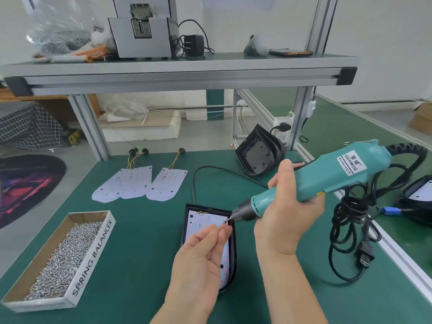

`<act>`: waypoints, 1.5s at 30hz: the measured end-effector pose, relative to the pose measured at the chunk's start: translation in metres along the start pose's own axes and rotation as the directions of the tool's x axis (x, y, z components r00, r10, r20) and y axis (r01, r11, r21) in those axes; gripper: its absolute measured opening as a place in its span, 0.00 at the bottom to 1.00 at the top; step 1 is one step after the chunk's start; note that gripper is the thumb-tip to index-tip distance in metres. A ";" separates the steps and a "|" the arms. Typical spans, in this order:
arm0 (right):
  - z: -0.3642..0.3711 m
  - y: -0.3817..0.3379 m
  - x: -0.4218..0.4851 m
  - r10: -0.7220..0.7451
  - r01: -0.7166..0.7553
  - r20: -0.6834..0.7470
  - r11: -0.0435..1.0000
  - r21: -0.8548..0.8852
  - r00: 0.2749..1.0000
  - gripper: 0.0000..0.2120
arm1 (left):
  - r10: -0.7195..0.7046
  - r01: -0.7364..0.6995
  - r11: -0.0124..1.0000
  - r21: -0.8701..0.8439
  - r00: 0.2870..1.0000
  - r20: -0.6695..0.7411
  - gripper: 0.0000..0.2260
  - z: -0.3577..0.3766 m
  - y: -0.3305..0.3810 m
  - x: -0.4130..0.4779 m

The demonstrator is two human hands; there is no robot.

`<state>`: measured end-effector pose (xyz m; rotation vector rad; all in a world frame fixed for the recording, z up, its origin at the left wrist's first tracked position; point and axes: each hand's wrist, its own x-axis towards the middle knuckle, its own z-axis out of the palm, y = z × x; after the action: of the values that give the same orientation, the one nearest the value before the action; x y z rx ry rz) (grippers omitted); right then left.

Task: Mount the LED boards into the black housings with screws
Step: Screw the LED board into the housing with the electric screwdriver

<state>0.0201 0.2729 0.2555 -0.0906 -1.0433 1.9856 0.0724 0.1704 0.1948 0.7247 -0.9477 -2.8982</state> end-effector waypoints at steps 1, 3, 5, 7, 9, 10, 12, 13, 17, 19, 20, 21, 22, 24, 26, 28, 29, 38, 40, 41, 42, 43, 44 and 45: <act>0.000 0.000 0.002 0.001 -0.001 0.001 1.000 -0.001 1.000 0.09 | 0.007 -0.007 1.000 0.012 1.000 -0.001 0.05 -0.001 0.004 0.002; 0.000 0.002 0.008 0.005 -0.005 0.003 1.000 -0.009 1.000 0.10 | 0.039 -0.038 0.999 0.038 0.999 -0.002 0.07 -0.003 0.016 0.006; -0.002 0.005 0.013 0.007 -0.007 0.001 1.000 -0.018 1.000 0.10 | 0.048 -0.047 0.997 0.057 0.999 -0.003 0.08 -0.007 0.036 0.016; -0.004 0.009 0.017 0.008 -0.007 0.003 0.999 -0.034 1.000 0.09 | 0.079 -0.071 0.981 0.181 0.996 -0.041 0.04 -0.014 0.056 0.030; -0.005 0.017 0.020 0.006 -0.005 0.010 0.998 -0.059 1.000 0.08 | 0.195 -0.122 0.865 0.486 0.975 -0.103 0.07 -0.027 0.071 0.049; -0.005 0.022 0.020 0.010 -0.009 0.017 0.997 -0.073 1.000 0.08 | 0.263 -0.138 0.761 0.634 0.959 -0.108 0.10 -0.034 0.076 0.058; -0.004 0.030 0.022 0.025 -0.021 0.044 0.995 -0.098 0.999 0.08 | 0.326 -0.112 0.522 0.845 0.942 -0.076 0.18 -0.041 0.079 0.068; -0.004 0.035 0.021 0.034 -0.027 0.057 0.993 -0.113 0.998 0.08 | 0.305 -0.076 0.393 0.916 0.951 -0.052 0.20 -0.041 0.078 0.069; -0.004 0.053 0.018 0.047 -0.030 0.092 0.984 -0.177 0.995 0.06 | 0.064 0.004 0.131 0.991 0.998 -0.012 0.27 -0.037 0.063 0.077; -0.005 0.061 0.017 0.038 -0.012 0.116 0.977 -0.212 0.993 0.08 | -0.014 0.037 0.185 0.982 0.999 -0.035 0.22 -0.031 0.057 0.077; -0.006 0.065 0.016 0.036 -0.007 0.125 0.974 -0.227 0.991 0.08 | -0.034 0.046 0.214 0.976 0.999 -0.040 0.19 -0.031 0.055 0.078; -0.007 0.068 0.016 0.038 -0.006 0.130 0.971 -0.240 0.991 0.08 | -0.045 0.050 0.244 0.969 0.998 -0.040 0.16 -0.030 0.053 0.078; -0.008 0.071 0.016 0.043 -0.008 0.132 0.968 -0.250 0.990 0.08 | -0.048 0.055 0.272 0.961 0.998 -0.043 0.14 -0.030 0.052 0.077; -0.009 0.077 0.015 0.050 -0.012 0.134 0.964 -0.267 0.990 0.08 | -0.042 0.062 0.307 0.950 0.998 -0.052 0.18 -0.031 0.051 0.079; -0.010 0.081 0.014 0.040 0.001 0.138 0.960 -0.281 0.990 0.09 | -0.052 0.072 0.312 0.947 0.997 -0.058 0.20 -0.033 0.050 0.082; -0.010 0.085 0.013 0.040 0.000 0.140 0.961 -0.276 0.989 0.10 | -0.061 0.069 0.298 0.952 0.997 -0.053 0.18 -0.033 0.051 0.082; -0.010 0.087 0.013 0.045 -0.006 0.139 0.963 -0.269 0.989 0.10 | -0.064 0.069 0.296 0.953 0.997 -0.052 0.19 -0.033 0.051 0.083; -0.013 0.098 0.013 0.044 -0.004 0.135 0.958 -0.287 0.990 0.09 | -0.066 0.067 0.278 0.958 0.997 -0.050 0.21 -0.035 0.050 0.088; -0.014 0.099 0.013 0.041 -0.001 0.136 0.959 -0.285 0.990 0.09 | -0.054 0.074 0.286 0.955 0.997 -0.062 0.23 -0.035 0.050 0.088; -0.014 0.100 0.013 0.038 0.003 0.137 0.958 -0.287 0.990 0.09 | -0.051 0.078 0.288 0.954 0.997 -0.066 0.24 -0.036 0.049 0.089; -0.014 0.100 0.013 0.033 0.009 0.137 0.956 -0.292 0.990 0.09 | -0.049 0.081 0.288 0.954 0.996 -0.070 0.23 -0.035 0.049 0.089; -0.014 0.100 0.013 0.028 0.014 0.136 0.955 -0.297 0.990 0.09 | -0.047 0.082 0.285 0.955 0.996 -0.071 0.21 -0.035 0.049 0.089; -0.014 0.100 0.013 0.025 0.017 0.135 0.954 -0.300 0.991 0.09 | -0.044 0.083 0.281 0.956 0.996 -0.073 0.18 -0.035 0.050 0.088; -0.014 0.100 0.013 0.024 0.019 0.135 0.953 -0.302 0.990 0.09 | -0.038 0.080 0.282 0.956 0.997 -0.072 0.17 -0.035 0.050 0.089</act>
<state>-0.0487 0.2638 0.1808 -0.1215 -1.4342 1.8401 0.0017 0.0974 0.1603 0.7545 -2.7675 -1.9550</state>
